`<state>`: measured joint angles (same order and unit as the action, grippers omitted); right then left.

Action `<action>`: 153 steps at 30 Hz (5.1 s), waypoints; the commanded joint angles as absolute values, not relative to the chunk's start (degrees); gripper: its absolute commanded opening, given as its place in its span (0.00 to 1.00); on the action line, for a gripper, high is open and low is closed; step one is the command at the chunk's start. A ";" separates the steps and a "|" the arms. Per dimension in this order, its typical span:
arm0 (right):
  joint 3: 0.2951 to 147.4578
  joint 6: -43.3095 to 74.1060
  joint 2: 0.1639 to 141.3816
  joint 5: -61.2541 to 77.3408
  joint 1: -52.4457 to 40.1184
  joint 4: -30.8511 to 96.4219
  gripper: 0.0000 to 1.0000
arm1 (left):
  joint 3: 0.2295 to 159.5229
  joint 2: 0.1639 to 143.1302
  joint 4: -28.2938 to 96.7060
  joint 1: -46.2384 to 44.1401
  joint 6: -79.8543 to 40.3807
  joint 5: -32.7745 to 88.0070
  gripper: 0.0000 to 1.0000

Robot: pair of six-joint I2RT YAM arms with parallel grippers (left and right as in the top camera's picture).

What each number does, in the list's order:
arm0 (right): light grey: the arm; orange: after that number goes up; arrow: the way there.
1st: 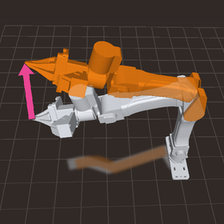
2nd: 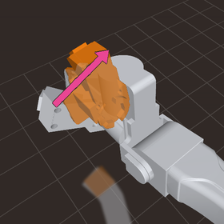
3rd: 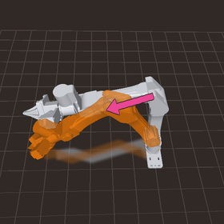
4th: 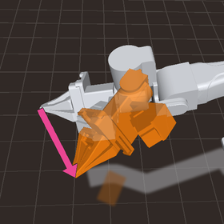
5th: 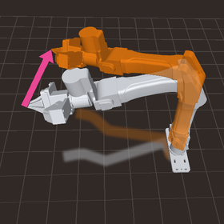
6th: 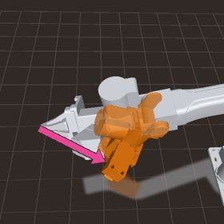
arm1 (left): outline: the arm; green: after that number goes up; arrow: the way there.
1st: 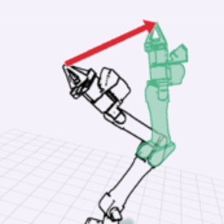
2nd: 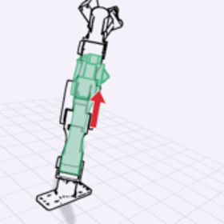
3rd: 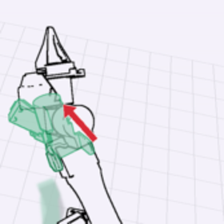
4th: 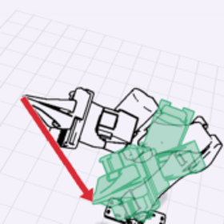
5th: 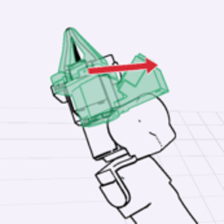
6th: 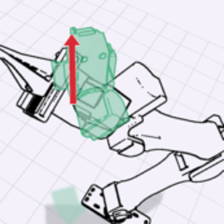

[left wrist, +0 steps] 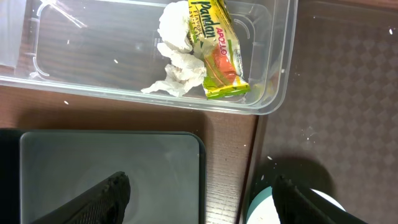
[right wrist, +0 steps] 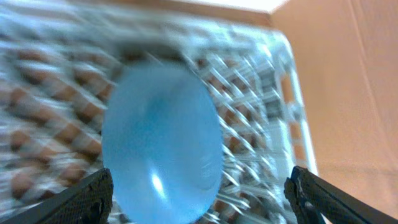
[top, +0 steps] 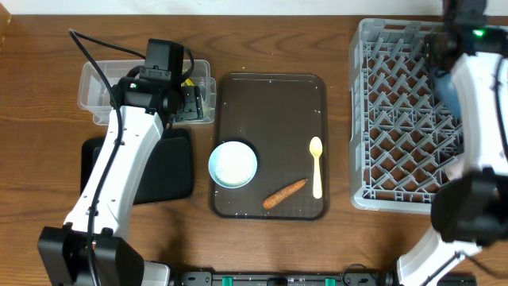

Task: Sort waste into correct bins and load items into the dishwasher rack
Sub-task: 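Carry the blue plate with the right gripper into the dish rack, then reach the right gripper to the yellow spoon and grasp it, then carry the yellow spoon with the right gripper and stand it in the rack, then reach the left gripper to the white rice bowl and grasp its rim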

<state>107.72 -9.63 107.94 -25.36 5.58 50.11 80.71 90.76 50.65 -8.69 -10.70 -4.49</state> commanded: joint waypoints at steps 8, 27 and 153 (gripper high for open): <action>107.61 -5.65 103.77 18.46 -0.82 58.43 0.75 | 81.23 90.54 50.74 -8.43 -11.49 -4.95 0.76; 84.68 16.73 110.08 7.70 -25.47 60.45 0.74 | 81.23 90.54 50.74 -8.43 -11.46 -4.95 0.76; 93.65 2.70 101.89 7.60 2.55 65.32 0.67 | 76.60 98.24 51.59 -29.69 -15.11 0.86 0.76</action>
<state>92.75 2.70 102.35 6.50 2.37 65.63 77.41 95.35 50.98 -27.31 -14.41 0.84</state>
